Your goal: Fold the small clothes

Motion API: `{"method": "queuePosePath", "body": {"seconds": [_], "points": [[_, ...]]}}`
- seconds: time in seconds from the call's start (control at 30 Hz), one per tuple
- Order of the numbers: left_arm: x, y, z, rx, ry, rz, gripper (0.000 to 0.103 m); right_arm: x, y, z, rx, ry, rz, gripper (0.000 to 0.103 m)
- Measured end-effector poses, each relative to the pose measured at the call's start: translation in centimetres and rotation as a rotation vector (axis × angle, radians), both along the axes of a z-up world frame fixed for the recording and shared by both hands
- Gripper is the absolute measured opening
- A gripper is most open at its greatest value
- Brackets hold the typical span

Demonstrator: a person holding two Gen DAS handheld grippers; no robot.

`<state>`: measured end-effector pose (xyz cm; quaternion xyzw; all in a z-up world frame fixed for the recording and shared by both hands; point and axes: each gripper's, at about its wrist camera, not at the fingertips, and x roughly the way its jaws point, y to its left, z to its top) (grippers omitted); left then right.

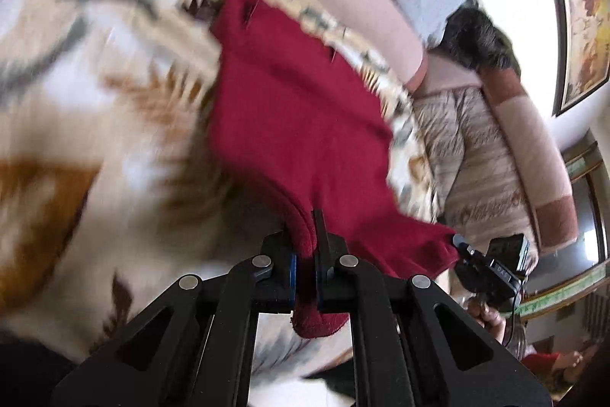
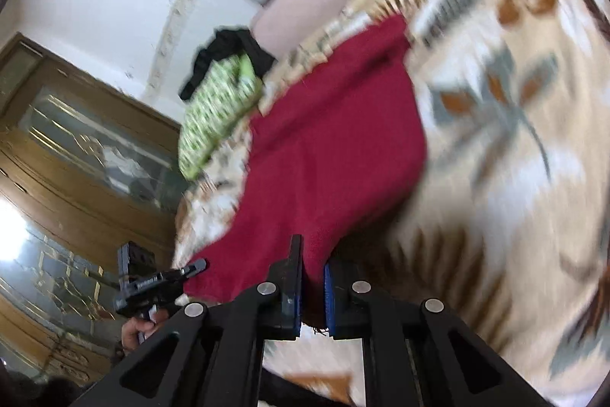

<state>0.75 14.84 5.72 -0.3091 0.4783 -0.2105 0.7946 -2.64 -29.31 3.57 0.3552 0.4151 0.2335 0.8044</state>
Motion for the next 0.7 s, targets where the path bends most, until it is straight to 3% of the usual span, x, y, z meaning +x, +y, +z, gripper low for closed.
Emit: {"method": "queuePosePath", "body": {"seconds": [0.1, 0.37, 0.5, 0.7], "points": [[3.0, 0.4, 0.4, -0.032, 0.001, 0.053, 0.005, 3.0, -0.3, 1.9, 0.017, -0.043, -0.026, 0.008], [14.1, 1.8, -1.1, -0.067, 0.007, 0.151, 0.005, 11.7, -0.2, 2.7, -0.007, -0.068, -0.097, 0.008], [20.0, 1.3, -2.5, -0.017, 0.018, 0.163, 0.005, 17.5, -1.1, 1.9, 0.018, -0.066, -0.167, 0.008], [25.1, 0.3, -3.1, 0.042, -0.017, 0.178, 0.005, 24.7, -0.9, 0.5, 0.012, -0.073, -0.210, 0.008]]}}
